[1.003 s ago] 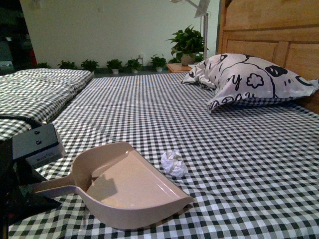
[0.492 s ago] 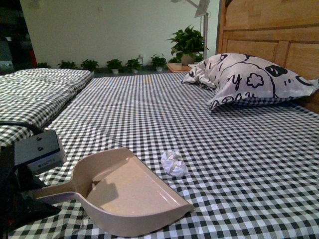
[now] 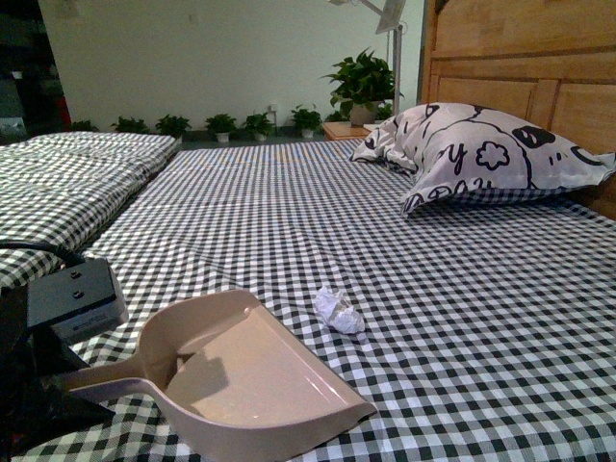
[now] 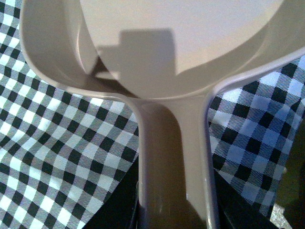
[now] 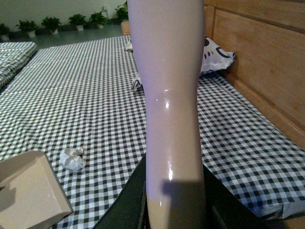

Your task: Clean up trash

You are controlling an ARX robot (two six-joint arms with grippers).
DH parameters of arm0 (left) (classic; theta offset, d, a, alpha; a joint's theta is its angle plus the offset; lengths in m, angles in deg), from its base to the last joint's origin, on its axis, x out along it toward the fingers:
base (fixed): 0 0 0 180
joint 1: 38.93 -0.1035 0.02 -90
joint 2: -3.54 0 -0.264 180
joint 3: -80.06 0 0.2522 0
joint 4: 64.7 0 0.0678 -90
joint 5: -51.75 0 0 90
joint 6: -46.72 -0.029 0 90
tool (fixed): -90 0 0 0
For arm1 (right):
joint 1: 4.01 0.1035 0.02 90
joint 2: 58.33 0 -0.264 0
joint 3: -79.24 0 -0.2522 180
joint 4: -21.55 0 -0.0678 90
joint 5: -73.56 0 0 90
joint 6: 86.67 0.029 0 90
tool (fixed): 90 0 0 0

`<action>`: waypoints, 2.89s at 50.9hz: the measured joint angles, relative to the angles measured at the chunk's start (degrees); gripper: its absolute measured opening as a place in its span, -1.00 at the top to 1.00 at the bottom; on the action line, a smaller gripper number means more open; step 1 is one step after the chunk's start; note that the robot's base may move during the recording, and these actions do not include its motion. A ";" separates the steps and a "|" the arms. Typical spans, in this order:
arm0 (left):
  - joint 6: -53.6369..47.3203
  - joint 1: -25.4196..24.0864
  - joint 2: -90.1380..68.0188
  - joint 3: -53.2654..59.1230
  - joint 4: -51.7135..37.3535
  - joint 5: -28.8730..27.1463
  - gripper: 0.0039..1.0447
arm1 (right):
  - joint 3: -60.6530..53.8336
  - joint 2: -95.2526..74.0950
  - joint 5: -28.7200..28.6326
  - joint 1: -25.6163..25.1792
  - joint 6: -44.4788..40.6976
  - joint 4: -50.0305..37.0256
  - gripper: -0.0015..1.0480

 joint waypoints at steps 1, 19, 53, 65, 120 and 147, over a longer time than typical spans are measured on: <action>0.00 0.00 0.00 0.00 0.04 -0.02 0.51 | 0.00 0.00 0.00 0.00 -0.02 0.00 0.62; -0.26 0.09 0.00 0.00 0.74 -0.61 0.51 | 0.00 0.00 0.00 0.00 -0.02 0.00 0.62; -0.33 0.17 -0.02 -0.02 0.74 -0.68 0.51 | 18.75 -46.84 -11.61 -9.44 -8.31 -0.44 0.62; -0.37 0.17 -0.02 -0.02 0.74 -0.70 0.51 | 25.46 -63.43 -13.16 -10.10 -14.49 -5.64 0.62; -0.42 0.17 -0.02 -0.02 0.74 -0.68 0.51 | 24.87 -77.44 -11.76 -4.74 -20.90 -14.56 0.62; -0.44 0.17 -0.02 -0.02 0.74 -0.68 0.51 | 17.07 -75.14 -16.50 2.21 -15.52 -17.40 0.62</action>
